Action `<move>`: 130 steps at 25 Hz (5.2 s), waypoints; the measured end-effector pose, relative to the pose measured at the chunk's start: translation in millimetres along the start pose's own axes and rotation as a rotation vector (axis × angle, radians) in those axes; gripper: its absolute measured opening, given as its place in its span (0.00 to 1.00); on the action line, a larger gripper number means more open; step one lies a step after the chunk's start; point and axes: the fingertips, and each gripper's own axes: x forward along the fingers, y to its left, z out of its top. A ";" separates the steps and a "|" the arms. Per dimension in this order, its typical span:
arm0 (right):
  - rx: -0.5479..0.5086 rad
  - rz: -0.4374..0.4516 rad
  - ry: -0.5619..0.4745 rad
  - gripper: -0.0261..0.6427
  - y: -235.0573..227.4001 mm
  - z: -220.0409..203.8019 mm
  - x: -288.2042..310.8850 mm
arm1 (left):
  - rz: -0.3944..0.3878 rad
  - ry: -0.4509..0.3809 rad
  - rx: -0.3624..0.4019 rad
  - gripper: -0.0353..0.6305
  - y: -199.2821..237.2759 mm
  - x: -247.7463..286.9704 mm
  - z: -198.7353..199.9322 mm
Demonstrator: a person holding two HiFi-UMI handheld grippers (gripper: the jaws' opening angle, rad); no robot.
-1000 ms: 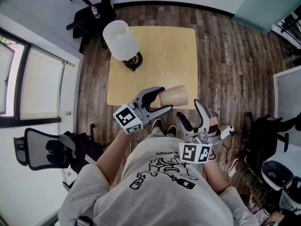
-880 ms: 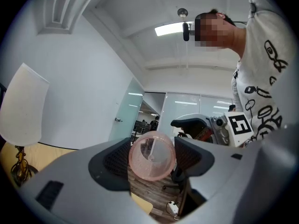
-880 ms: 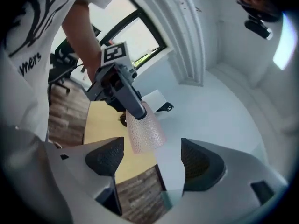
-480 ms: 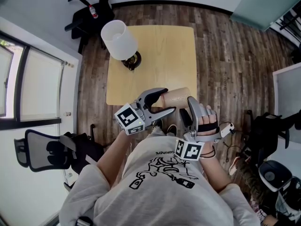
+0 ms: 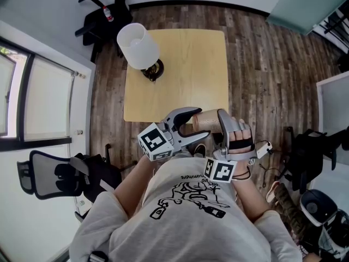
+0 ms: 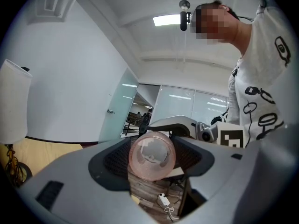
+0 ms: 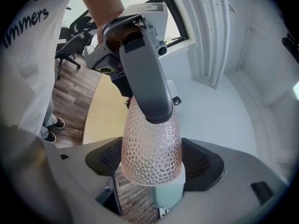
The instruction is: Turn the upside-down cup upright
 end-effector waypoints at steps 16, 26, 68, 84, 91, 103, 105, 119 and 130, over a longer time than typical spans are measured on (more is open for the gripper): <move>0.288 -0.072 -0.121 0.58 -18.4 -0.9 -3.3 | 0.076 -0.089 0.069 0.59 5.8 -6.9 20.4; 0.784 -0.027 -0.412 0.58 -35.2 12.3 -11.0 | 0.064 -0.217 0.105 0.59 -6.5 2.5 49.4; 0.965 0.362 -0.297 0.58 116.2 -18.2 113.5 | 0.206 0.182 0.220 0.51 70.6 50.2 -109.4; 0.967 0.436 -0.222 0.58 213.5 -39.2 189.3 | 0.263 0.345 0.203 0.51 125.6 58.4 -223.3; 0.984 0.428 -0.208 0.58 225.9 -45.2 203.3 | 0.264 0.373 0.234 0.51 133.7 63.1 -244.5; 0.954 0.445 -0.164 0.58 236.2 -49.7 208.0 | 0.281 0.392 0.242 0.51 135.9 65.0 -253.7; 0.950 0.452 -0.164 0.58 235.5 -49.0 208.9 | 0.282 0.391 0.235 0.51 137.2 65.3 -253.9; 0.962 0.503 -0.163 0.58 237.5 -52.0 208.2 | 0.268 0.375 0.220 0.51 138.0 70.9 -254.6; 0.975 0.477 -0.214 0.58 231.3 -53.1 201.5 | 0.262 0.356 0.184 0.52 137.0 73.9 -257.3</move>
